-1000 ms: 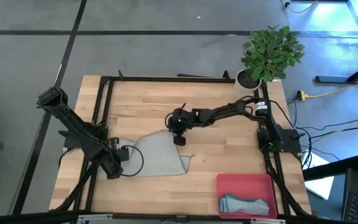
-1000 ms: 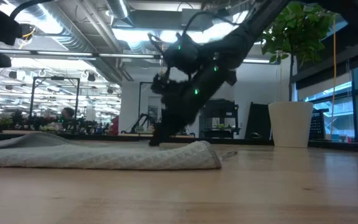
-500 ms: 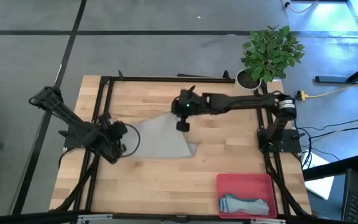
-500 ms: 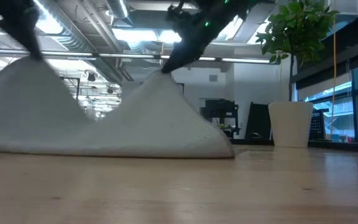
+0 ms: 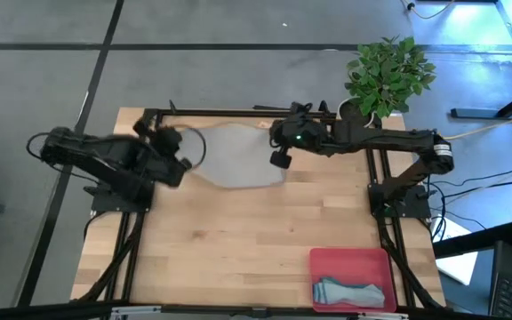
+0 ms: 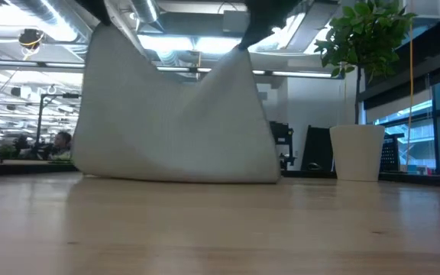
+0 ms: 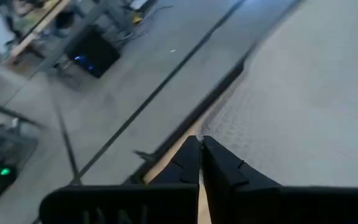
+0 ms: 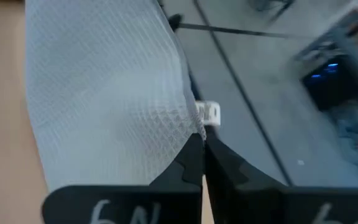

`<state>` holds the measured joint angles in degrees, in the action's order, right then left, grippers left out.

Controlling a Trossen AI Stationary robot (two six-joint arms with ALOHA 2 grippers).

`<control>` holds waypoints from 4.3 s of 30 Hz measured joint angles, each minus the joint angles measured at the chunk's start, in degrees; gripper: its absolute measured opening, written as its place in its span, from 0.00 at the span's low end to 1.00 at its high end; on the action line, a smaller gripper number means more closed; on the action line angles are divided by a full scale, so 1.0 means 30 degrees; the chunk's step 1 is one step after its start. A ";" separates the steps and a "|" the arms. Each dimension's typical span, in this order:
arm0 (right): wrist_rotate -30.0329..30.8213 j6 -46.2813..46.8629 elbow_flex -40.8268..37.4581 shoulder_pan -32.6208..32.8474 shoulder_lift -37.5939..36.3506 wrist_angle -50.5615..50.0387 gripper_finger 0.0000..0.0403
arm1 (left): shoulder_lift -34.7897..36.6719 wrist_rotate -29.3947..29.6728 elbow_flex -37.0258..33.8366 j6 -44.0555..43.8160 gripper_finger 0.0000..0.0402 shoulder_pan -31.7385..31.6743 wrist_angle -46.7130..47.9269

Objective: Roll microfiber towels into tight, uniform cylinder then place into a basket
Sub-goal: Fold the gray towel

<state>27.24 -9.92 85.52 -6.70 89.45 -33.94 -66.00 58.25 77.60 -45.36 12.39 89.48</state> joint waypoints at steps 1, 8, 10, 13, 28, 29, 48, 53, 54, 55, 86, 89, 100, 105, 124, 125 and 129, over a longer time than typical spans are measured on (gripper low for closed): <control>0.0455 -0.0189 0.0000 -0.0018 -0.0284 -0.0133 0.01 | 0.0002 0.0077 0.0362 0.0594 0.00 -0.0704 -0.0151; 0.3273 -0.0929 0.0007 -0.0742 -0.1866 -0.0275 0.01 | 0.0015 0.0419 0.1709 0.5700 0.00 -0.5224 -0.2887; 0.3563 -0.1157 0.0007 -0.1165 -0.2177 -0.0251 0.01 | 0.0015 0.0407 0.1719 0.8102 0.00 -0.6270 -0.4871; 0.3617 -0.1533 0.0007 -0.1921 -0.2381 -0.0243 0.01 | 0.0000 0.0182 0.1719 1.1546 0.00 -0.7542 -0.8041; 0.4112 -0.2257 0.0007 -0.4854 -0.2464 -0.0499 0.01 | -0.0890 -0.4591 0.1367 1.8836 0.00 -1.2469 -1.4391; 0.4084 -0.2133 0.0007 -0.4838 -0.2464 -0.0848 0.01 | -0.0910 -0.5119 0.1204 1.8829 0.00 -1.2621 -1.4218; -0.3137 0.4502 -0.2932 -0.1868 -0.2457 -0.6085 0.01 | -0.0853 -1.0003 -0.4246 1.4140 0.00 -0.9963 -1.0516; -0.3276 0.6260 -0.5270 -0.0830 -0.2457 -0.5220 0.02 | -0.0860 -1.0651 -0.5930 1.2340 0.00 -0.8528 -1.0539; -0.3376 0.6545 -0.5760 -0.0603 -0.2457 -0.4870 0.02 | -0.0860 -1.0711 -0.6193 1.1958 0.00 -0.8230 -1.0542; -0.3478 0.6823 -0.6268 -0.0396 -0.2460 -0.4389 0.02 | -0.0860 -1.0767 -0.6442 1.1562 0.00 -0.7937 -1.0596; -0.7653 1.4775 -1.3814 0.5777 -0.2450 0.4254 0.02 | -0.0860 -1.6618 -1.1694 0.0995 0.00 0.0978 -1.2431; -0.7808 1.4938 -1.3813 0.6142 -0.2450 0.4425 0.02 | -0.0858 -1.7606 -1.1694 0.0667 0.00 0.1566 -1.2448; -0.6640 1.2691 -1.3806 0.4405 -0.2444 0.4726 0.02 | -0.0860 -1.3228 -1.1694 0.0770 0.00 0.0678 -1.2419; -0.4954 1.1049 -1.3806 0.3000 -0.2442 0.5067 0.02 | -0.0858 -1.1030 -1.1694 0.0815 0.00 -0.0295 -1.2419; -0.0927 0.7052 -1.3792 -0.1713 -0.2442 0.7690 0.02 | -0.0860 -0.5549 -1.1708 0.3014 0.00 -0.4446 -1.3923; -0.0930 0.6939 -1.3792 -0.1868 -0.2442 0.7706 0.02 | -0.0858 -0.5516 -1.1708 0.3524 0.00 -0.4708 -1.4220; -0.0792 0.6613 -1.3792 -0.2445 -0.2442 0.7695 0.02 | -0.0858 -0.5341 -1.1708 0.4559 0.00 -0.5661 -1.4925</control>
<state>24.86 9.92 44.14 -14.03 82.13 -10.85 -68.57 42.22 42.48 -31.68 -4.59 44.71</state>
